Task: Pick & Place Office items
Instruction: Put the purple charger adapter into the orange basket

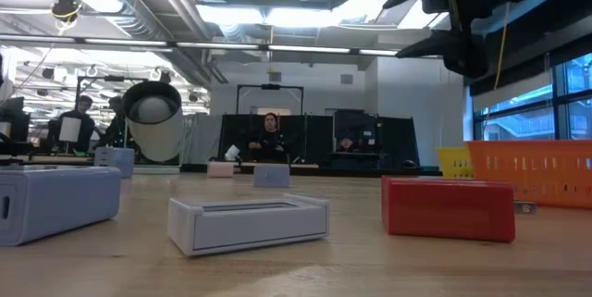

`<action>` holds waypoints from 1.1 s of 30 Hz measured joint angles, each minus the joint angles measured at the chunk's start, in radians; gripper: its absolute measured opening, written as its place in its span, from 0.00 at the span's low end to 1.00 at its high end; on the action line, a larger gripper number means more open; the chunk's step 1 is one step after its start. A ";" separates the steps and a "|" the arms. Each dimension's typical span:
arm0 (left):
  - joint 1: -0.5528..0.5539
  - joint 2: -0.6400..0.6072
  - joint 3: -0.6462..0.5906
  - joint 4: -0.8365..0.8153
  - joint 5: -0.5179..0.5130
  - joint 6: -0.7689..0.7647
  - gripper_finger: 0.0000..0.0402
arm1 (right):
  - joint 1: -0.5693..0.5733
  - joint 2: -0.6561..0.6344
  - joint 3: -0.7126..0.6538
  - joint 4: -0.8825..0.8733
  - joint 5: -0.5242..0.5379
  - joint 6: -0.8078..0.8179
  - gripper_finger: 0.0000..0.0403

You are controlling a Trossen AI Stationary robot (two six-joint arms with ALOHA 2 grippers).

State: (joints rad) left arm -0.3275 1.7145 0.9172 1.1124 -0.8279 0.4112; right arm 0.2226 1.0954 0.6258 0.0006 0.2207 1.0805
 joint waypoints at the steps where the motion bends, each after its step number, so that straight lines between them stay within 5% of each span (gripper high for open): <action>1: 0.000 0.000 0.016 -0.008 -0.008 0.021 0.34 | 0.000 0.000 0.000 0.000 0.000 0.000 0.72; 8: 0.000 -0.001 0.065 -0.102 -0.245 0.097 0.34 | -0.005 0.000 0.000 0.059 0.009 -0.029 0.72; 11: 0.000 -0.001 0.065 -0.250 -0.287 0.002 0.34 | -0.018 0.000 0.000 0.105 0.032 -0.041 0.72; 18: 0.004 -0.001 0.064 -0.525 -0.119 -0.353 0.34 | -0.049 0.000 0.001 0.163 0.034 -0.094 0.72; 33: 0.082 -0.001 0.064 -0.564 0.042 -0.320 0.34 | -0.057 0.080 0.001 0.280 0.104 0.061 0.72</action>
State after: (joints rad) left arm -0.2454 1.7138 0.9810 0.5487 -0.7864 0.0910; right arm 0.1658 1.1754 0.6266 0.2805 0.3248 1.1414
